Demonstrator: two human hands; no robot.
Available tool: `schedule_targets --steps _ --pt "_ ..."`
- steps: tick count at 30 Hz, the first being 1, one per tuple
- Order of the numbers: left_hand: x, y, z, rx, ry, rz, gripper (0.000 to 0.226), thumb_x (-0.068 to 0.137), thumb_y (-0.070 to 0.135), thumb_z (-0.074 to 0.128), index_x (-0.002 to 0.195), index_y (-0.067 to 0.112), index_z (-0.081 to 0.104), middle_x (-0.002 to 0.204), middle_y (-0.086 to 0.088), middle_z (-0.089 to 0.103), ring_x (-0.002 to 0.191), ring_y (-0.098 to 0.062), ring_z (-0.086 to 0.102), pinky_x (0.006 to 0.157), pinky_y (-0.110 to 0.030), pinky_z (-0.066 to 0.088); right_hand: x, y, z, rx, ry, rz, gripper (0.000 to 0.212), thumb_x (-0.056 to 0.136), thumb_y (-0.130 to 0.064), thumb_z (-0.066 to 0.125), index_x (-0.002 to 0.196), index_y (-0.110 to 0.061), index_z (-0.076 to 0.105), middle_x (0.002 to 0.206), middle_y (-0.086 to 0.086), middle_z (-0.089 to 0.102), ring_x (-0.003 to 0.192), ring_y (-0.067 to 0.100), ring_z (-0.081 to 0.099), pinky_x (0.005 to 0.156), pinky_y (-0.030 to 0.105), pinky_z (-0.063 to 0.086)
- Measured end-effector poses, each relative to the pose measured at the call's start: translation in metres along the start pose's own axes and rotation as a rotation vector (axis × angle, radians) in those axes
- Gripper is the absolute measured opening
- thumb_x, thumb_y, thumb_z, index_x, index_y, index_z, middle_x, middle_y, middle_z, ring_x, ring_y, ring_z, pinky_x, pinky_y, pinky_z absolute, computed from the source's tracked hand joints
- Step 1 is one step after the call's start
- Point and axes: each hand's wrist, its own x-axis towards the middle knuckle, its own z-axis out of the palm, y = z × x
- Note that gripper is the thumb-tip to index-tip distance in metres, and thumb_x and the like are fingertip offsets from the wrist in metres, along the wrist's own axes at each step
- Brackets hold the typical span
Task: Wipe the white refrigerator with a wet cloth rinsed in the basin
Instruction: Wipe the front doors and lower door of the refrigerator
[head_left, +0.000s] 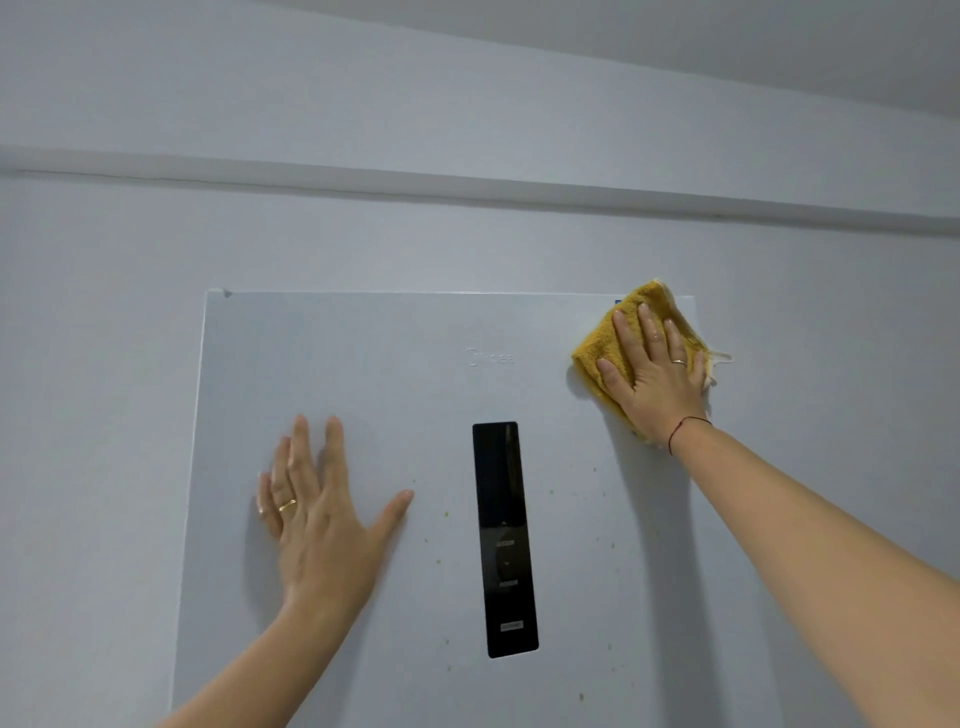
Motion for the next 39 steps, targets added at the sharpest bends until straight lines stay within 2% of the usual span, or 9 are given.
schedule_targets --steps 4,8,11,15,21,24,29,33,39 --pt "-0.002 0.029 0.024 0.141 -0.107 0.222 0.104 0.073 0.07 0.058 0.154 0.024 0.012 0.161 -0.007 0.004 0.148 -0.027 0.001 0.117 -0.044 -0.007 0.001 0.016 -0.003 -0.012 -0.011 -0.004 0.071 0.079 -0.075 0.01 0.144 -0.053 -0.006 0.158 -0.02 -0.013 0.147 0.017 -0.01 0.114 0.059 -0.005" --pt "0.0 0.048 0.042 0.261 -0.111 0.355 0.107 0.066 0.072 0.062 0.152 0.023 0.023 0.16 -0.011 0.014 0.147 -0.033 0.007 0.115 -0.052 0.0 0.001 0.029 -0.002 0.004 0.005 0.007 0.073 0.075 -0.078 0.003 0.144 -0.055 -0.007 0.158 -0.019 -0.012 0.147 0.017 -0.011 0.114 0.059 -0.006" --pt "0.001 0.048 0.047 0.3 -0.075 0.372 0.106 0.066 0.074 0.06 0.151 0.023 0.023 0.16 -0.011 0.014 0.147 -0.034 0.005 0.114 -0.053 -0.001 -0.008 0.035 0.005 0.007 0.028 0.022 0.073 0.077 -0.077 0.002 0.145 -0.052 -0.007 0.158 -0.017 -0.013 0.147 0.018 -0.011 0.114 0.06 -0.007" --pt "0.005 0.047 0.046 0.316 -0.074 0.38 0.099 0.071 0.077 0.042 0.152 0.024 0.02 0.16 -0.01 0.013 0.147 -0.032 0.003 0.114 -0.052 -0.004 -0.039 0.041 0.019 0.019 0.048 0.049 0.071 0.08 -0.074 0.004 0.146 -0.05 -0.006 0.159 -0.015 -0.012 0.147 0.02 -0.011 0.113 0.06 -0.007" --pt "0.002 0.048 0.037 0.295 -0.153 0.379 0.097 0.077 0.073 0.045 0.153 0.027 0.005 0.162 -0.004 -0.007 0.147 -0.026 -0.014 0.111 -0.047 -0.02 -0.126 0.053 0.049 0.001 -0.001 0.033 0.067 0.085 -0.072 0.006 0.145 -0.048 -0.01 0.159 -0.013 -0.012 0.147 0.022 -0.01 0.114 0.06 -0.006" --pt "-0.005 0.043 0.033 0.275 -0.162 0.384 0.095 0.078 0.068 0.051 0.153 0.025 0.011 0.162 -0.005 -0.004 0.148 -0.026 -0.011 0.112 -0.048 -0.018 -0.179 0.062 0.064 0.014 -0.028 0.055 0.064 0.087 -0.072 0.002 0.145 -0.048 -0.013 0.158 -0.013 -0.014 0.147 0.022 -0.011 0.114 0.058 -0.007" --pt "-0.029 0.017 0.026 0.286 -0.164 0.403 0.093 0.079 0.062 0.057 0.152 0.021 0.018 0.161 -0.009 0.005 0.148 -0.028 -0.002 0.113 -0.047 -0.018 -0.273 0.061 0.09 0.049 -0.093 0.141 0.065 0.091 -0.069 0.007 0.149 -0.043 -0.006 0.16 -0.009 -0.011 0.147 0.025 -0.007 0.115 0.06 -0.001" --pt "-0.062 -0.007 0.022 0.289 -0.148 0.455 0.091 0.076 0.056 0.061 0.149 0.016 0.024 0.159 -0.014 0.015 0.146 -0.032 0.009 0.114 -0.05 -0.009 -0.332 0.048 0.101 0.033 -0.173 0.195 0.068 0.091 -0.068 0.01 0.151 -0.038 -0.004 0.16 -0.006 -0.011 0.147 0.027 -0.008 0.114 0.063 0.002" --pt "-0.083 -0.03 0.021 0.283 -0.151 0.496 0.095 0.072 0.053 0.07 0.149 0.015 0.028 0.159 -0.013 0.017 0.147 -0.031 0.012 0.116 -0.054 -0.002 -0.293 0.032 0.09 0.039 -0.154 0.207 0.068 0.088 -0.072 0.008 0.148 -0.044 -0.005 0.159 -0.011 -0.013 0.147 0.025 -0.007 0.113 0.064 0.003"
